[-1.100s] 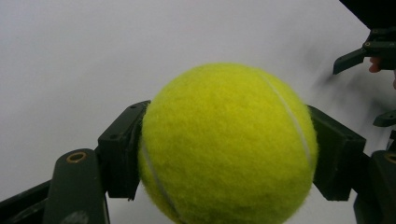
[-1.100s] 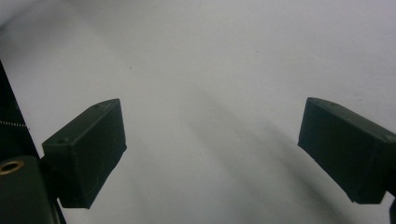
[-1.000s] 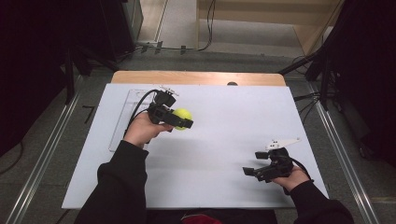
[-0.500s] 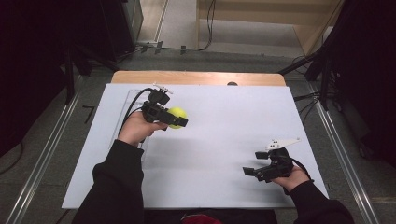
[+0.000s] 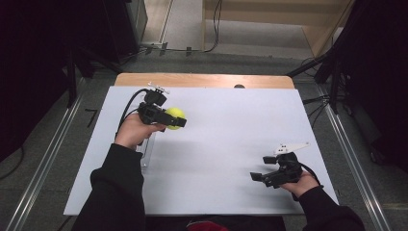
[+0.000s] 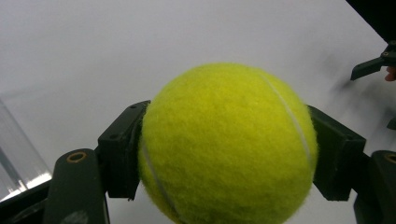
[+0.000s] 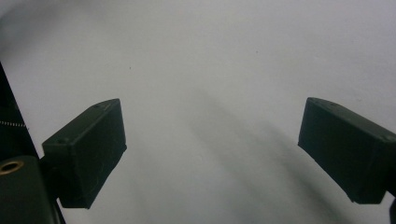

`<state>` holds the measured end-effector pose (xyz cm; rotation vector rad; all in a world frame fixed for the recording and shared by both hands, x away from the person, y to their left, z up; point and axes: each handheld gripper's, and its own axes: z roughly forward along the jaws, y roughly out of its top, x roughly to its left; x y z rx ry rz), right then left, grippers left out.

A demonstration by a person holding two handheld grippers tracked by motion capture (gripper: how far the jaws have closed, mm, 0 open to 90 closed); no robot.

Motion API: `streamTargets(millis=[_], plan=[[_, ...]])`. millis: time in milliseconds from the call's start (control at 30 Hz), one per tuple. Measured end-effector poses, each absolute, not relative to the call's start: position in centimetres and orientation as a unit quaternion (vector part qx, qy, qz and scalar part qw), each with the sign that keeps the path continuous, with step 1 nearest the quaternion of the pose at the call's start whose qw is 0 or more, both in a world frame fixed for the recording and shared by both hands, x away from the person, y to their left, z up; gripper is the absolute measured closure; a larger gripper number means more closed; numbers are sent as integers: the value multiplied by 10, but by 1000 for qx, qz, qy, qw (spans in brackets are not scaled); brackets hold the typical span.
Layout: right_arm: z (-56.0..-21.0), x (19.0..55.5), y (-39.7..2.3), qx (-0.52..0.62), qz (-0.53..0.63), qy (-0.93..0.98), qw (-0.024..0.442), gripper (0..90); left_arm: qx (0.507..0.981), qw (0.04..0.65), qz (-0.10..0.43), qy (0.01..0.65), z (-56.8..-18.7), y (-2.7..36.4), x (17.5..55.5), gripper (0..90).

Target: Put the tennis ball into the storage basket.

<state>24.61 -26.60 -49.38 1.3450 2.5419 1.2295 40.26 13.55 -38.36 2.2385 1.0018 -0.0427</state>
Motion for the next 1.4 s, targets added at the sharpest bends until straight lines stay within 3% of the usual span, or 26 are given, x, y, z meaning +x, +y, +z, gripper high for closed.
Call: streamTargets(millis=[1400], plan=[[-494, 247, -266, 431, 394, 812, 5, 58, 820, 341, 32, 459, -380, 193, 414, 262]])
